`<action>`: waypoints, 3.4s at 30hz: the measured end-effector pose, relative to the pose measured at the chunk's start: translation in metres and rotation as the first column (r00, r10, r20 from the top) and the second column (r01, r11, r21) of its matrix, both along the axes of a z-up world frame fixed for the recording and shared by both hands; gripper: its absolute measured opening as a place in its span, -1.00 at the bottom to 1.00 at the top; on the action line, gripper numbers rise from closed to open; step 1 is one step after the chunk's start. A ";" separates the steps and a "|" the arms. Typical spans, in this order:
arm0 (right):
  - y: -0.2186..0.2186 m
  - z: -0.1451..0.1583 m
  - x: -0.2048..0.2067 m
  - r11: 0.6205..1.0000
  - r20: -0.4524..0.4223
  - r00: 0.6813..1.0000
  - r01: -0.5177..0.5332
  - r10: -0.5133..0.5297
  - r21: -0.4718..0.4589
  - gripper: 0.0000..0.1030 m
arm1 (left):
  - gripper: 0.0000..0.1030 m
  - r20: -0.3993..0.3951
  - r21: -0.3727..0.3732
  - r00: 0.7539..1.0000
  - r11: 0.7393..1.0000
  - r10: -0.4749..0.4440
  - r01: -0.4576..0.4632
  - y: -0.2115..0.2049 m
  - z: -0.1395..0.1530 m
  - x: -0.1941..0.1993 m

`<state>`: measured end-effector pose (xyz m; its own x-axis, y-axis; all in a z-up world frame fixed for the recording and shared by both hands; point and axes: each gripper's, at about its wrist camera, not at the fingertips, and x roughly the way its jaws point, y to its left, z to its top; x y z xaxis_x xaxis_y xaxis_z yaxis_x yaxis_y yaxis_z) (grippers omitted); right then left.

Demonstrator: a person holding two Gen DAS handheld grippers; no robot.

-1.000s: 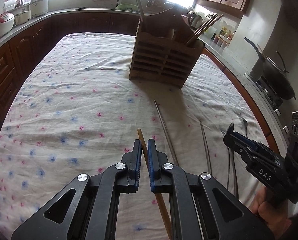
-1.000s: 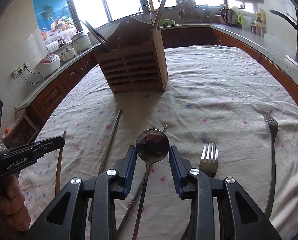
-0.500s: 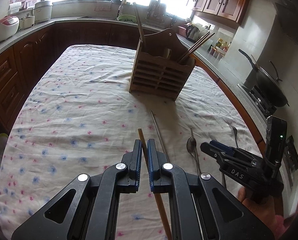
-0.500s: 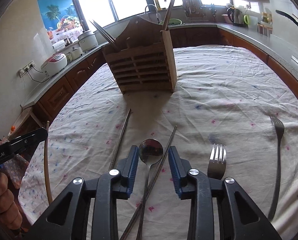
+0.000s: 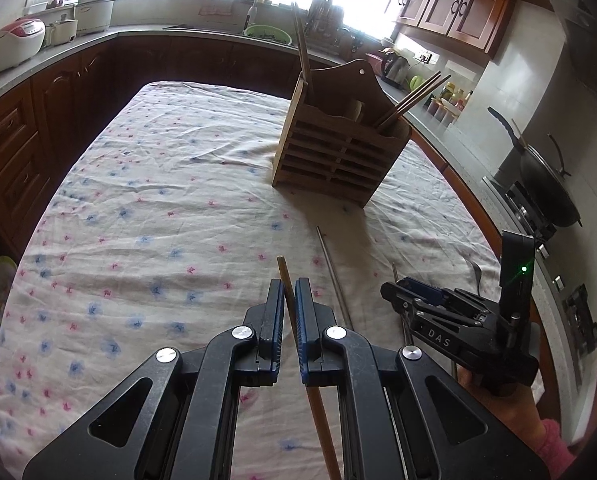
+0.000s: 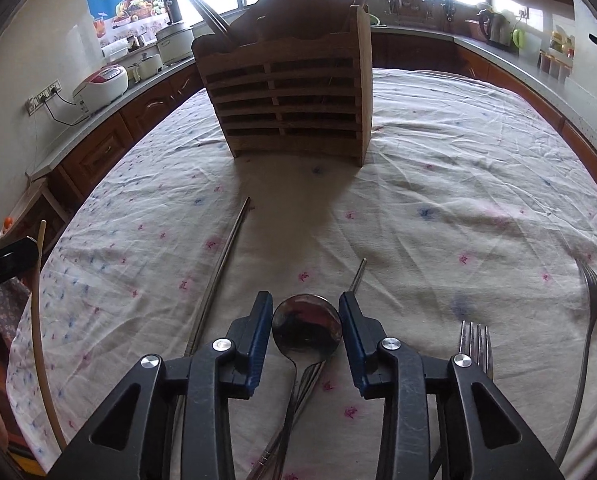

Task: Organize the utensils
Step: 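Lift the chopstick and spoon up toward the wooden holder, then lower the held chopstick and spoon over the wooden holder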

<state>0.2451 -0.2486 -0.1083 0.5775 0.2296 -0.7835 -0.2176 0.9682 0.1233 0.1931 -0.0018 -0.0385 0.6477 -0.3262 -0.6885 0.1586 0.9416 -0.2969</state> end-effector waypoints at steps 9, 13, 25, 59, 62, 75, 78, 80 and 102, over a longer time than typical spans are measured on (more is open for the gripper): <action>-0.010 0.030 -0.022 0.998 0.073 0.997 0.005 -0.009 0.056 -0.33 | -0.91 0.024 -0.008 1.000 1.000 -0.018 0.018 -0.007 0.010 -0.001; -0.014 0.051 -0.034 0.997 0.115 0.993 -0.004 -0.005 0.083 -0.33 | -0.91 0.049 -0.015 0.999 1.000 -0.024 0.024 -0.008 0.021 -0.008; -0.017 0.101 -0.058 0.992 0.233 0.972 -0.025 -0.004 0.125 -0.33 | -0.92 0.099 -0.022 0.995 0.999 -0.024 0.026 -0.009 0.040 -0.028; -0.011 0.159 -0.049 0.988 0.367 0.930 -0.066 0.011 0.137 -0.34 | -0.92 0.233 -0.044 0.972 0.999 0.006 0.004 0.003 0.091 -0.015; -0.011 0.167 -0.042 0.989 0.379 0.925 -0.067 0.011 0.136 -0.34 | -0.92 0.263 -0.038 0.965 0.999 0.006 0.004 0.002 0.103 -0.010; -0.011 0.196 -0.012 0.989 0.431 0.902 -0.075 0.014 0.125 -0.34 | -0.93 0.358 -0.047 0.934 0.999 0.008 0.010 0.001 0.149 0.017; -0.012 0.201 -0.006 0.990 0.441 0.897 -0.072 0.010 0.125 -0.34 | -0.93 0.378 -0.050 0.926 0.999 0.008 0.011 0.001 0.159 0.023; -0.013 0.205 -0.001 0.990 0.447 0.894 -0.073 0.010 0.123 -0.34 | -0.94 0.395 -0.046 0.919 0.999 0.007 0.012 0.001 0.166 0.026; -0.014 0.224 0.039 0.990 0.475 0.880 -0.068 0.000 0.126 -0.34 | -1.00 0.451 -0.053 0.892 0.999 0.015 0.010 -0.002 0.199 0.071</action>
<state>0.2840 -0.2624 0.1162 0.8610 0.3392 -0.3790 -0.3152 0.9406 0.1258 0.2640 -0.0037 0.1602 0.8853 -0.3521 -0.3038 0.2854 0.9271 -0.2429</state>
